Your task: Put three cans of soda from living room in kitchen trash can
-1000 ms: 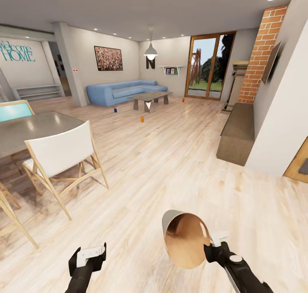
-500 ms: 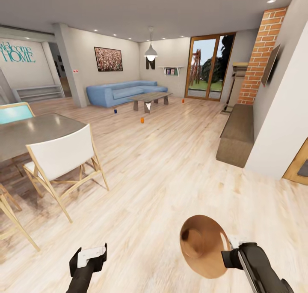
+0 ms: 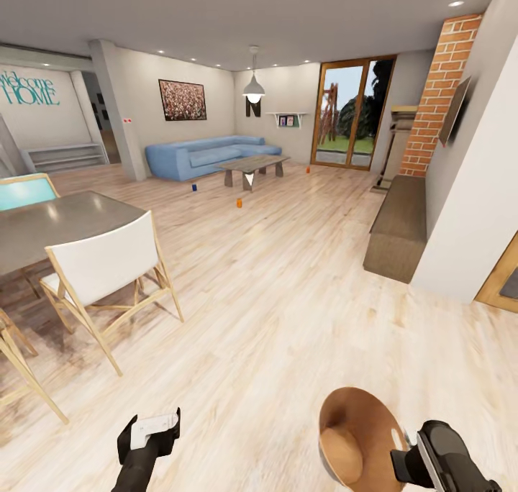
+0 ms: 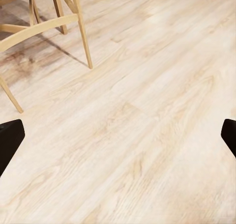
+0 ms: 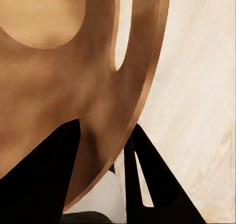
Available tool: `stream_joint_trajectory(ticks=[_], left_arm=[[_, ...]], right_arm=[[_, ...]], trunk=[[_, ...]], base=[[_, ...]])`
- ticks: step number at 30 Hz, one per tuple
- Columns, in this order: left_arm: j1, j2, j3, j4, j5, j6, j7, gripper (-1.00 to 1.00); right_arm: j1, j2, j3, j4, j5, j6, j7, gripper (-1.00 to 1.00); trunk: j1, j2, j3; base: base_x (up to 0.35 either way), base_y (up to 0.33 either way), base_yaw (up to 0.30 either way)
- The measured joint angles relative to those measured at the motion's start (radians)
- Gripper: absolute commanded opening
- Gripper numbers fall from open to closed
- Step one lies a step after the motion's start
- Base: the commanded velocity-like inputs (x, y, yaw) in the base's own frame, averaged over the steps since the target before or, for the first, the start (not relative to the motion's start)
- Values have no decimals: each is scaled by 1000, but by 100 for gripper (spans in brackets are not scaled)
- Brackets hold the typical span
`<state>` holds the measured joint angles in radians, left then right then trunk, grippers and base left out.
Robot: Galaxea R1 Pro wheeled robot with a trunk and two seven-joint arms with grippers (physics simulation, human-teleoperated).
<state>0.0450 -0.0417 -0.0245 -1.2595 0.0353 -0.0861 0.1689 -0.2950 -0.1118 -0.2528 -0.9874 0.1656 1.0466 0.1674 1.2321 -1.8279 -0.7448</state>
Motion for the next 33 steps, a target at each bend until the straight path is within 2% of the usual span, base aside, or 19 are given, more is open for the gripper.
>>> stream_joint_trajectory(ticks=[1,3,5,6,7,10,13,14,15,16,19,22,27,31,33], left_arm=[[0,0,0,0,0,0,0,100],[0,0,0,0,0,-1,0,100],[0,1,0,1,0,-1,-1,100],[0,1,0,1,0,-1,-1,100],[1,1,0,1,-1,-1,-1,100],[1,2,0,2,-6,0,-4,100],[0,1,-2,3,-35,1,-5,100],[0,0,-3,8,-62,2,-4,100],[0,0,-3,14,-75,2,-3,100],[0,-2,-3,35,-106,2,-2,100],[0,-2,-3,45,-119,2,-2,100],[0,-3,-3,49,-124,2,-3,100],[-1,-2,-3,52,-127,2,-2,100],[-1,-2,-3,53,-128,2,-2,100],[-1,-2,-3,53,-128,2,-2,100]], right_arm=[[-5,-1,-1,17,15,-1,-2,-100],[-16,-3,-1,74,15,-16,-3,-100],[-22,-4,1,123,-3,-90,-4,-100],[-22,-4,1,124,-11,-91,-3,-100],[-24,-5,1,154,-13,-130,-4,-100],[-25,-6,3,189,13,-192,-6,-100],[-25,-6,5,200,-2,-233,-5,-100],[-24,-7,5,207,-1,-267,-5,-100],[-25,-7,4,206,1,-288,-5,-100],[-22,-7,4,217,9,-345,-4,-100],[-21,-6,6,212,-9,-376,-2,-100],[-21,-6,5,213,4,-389,-4,-100],[-20,-3,7,210,0,-399,-4,-100],[-18,-1,7,210,7,-440,-4,-100],[-18,0,8,209,-5,-446,-4,-100]], trunk=[[0,0,0],[0,0,0],[0,0,0],[0,0,0],[0,0,0],[0,0,0],[0,0,0],[0,0,0],[0,0,0],[0,0,0],[0,0,0],[0,0,0],[0,0,0],[0,0,0],[0,0,0]], base=[[0,0,0],[0,0,0],[0,0,0],[7,0,0],[22,0,0],[113,0,0],[215,0,0],[267,0,0],[303,0,0],[308,0,0],[317,0,0],[322,0,0],[321,0,0],[280,0,0],[249,-16,0]])
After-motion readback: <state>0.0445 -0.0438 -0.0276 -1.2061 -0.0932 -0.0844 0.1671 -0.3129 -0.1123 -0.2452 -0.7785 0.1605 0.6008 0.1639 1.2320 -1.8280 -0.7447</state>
